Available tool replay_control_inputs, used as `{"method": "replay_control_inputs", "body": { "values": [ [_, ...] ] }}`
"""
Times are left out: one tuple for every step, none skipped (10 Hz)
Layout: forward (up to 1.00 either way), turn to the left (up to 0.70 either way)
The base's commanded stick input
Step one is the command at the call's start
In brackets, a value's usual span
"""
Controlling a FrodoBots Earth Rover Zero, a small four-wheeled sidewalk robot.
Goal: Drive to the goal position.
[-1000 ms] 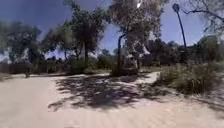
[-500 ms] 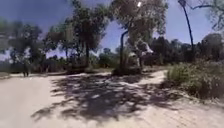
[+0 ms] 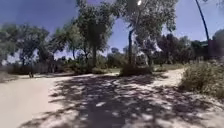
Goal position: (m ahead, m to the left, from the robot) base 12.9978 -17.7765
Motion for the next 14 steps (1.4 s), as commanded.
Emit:
{"method": "replay_control_inputs", "body": {
  "values": [
    [0.85,0.00],
    [0.85,0.00],
    [0.85,0.00],
    [0.85,-0.18],
    [0.85,-0.34],
    [0.85,-0.34],
    [0.85,-0.34],
    [0.85,-0.34],
    [0.85,-0.34],
    [0.85,-0.34],
    [0.85,-0.34],
    [0.85,-0.34],
    [0.85,-0.34],
    [0.85,-0.34]
  ]
}}
